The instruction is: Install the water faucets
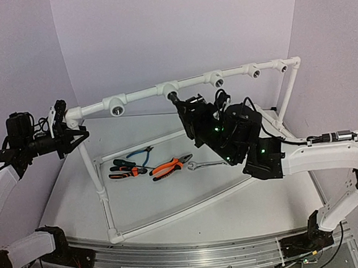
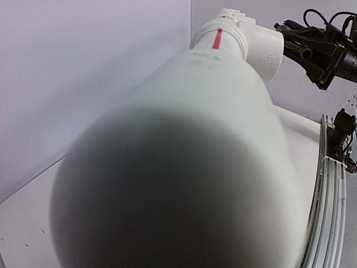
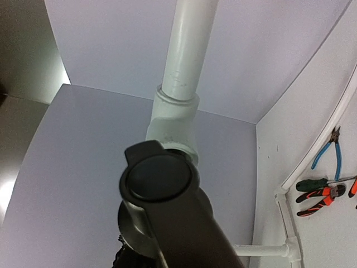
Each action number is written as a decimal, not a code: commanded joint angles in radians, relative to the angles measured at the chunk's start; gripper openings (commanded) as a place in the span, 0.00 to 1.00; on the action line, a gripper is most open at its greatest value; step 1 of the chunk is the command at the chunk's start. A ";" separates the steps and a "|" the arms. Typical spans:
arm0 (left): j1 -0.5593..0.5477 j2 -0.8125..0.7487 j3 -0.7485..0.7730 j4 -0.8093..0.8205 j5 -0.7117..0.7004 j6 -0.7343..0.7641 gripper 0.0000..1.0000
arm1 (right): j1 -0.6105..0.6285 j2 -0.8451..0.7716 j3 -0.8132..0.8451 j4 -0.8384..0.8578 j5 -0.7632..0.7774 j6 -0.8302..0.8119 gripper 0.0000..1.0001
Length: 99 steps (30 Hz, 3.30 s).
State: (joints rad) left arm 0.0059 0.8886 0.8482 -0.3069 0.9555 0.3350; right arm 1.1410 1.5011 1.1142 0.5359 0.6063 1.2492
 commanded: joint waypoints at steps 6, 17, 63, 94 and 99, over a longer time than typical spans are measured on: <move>-0.040 0.038 -0.032 -0.072 0.072 -0.050 0.00 | -0.044 -0.084 -0.011 -0.246 0.131 -0.133 0.68; -0.040 0.070 0.002 -0.034 0.059 -0.058 0.00 | -0.044 -0.346 -0.165 -0.472 -0.088 -0.237 0.73; -0.040 0.048 0.026 -0.065 0.030 0.026 0.00 | 0.021 0.118 0.328 -0.385 0.321 -2.394 0.12; -0.040 0.046 -0.014 -0.021 0.056 0.031 0.00 | -0.045 0.184 0.100 0.156 -0.092 0.155 0.07; -0.040 0.046 -0.017 -0.016 0.056 0.027 0.00 | -0.045 0.149 0.098 0.157 -0.116 0.100 0.57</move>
State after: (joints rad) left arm 0.0196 0.9176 0.8687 -0.2947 0.9115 0.3214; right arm 1.1270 1.6554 1.2286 0.6337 0.5164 1.2170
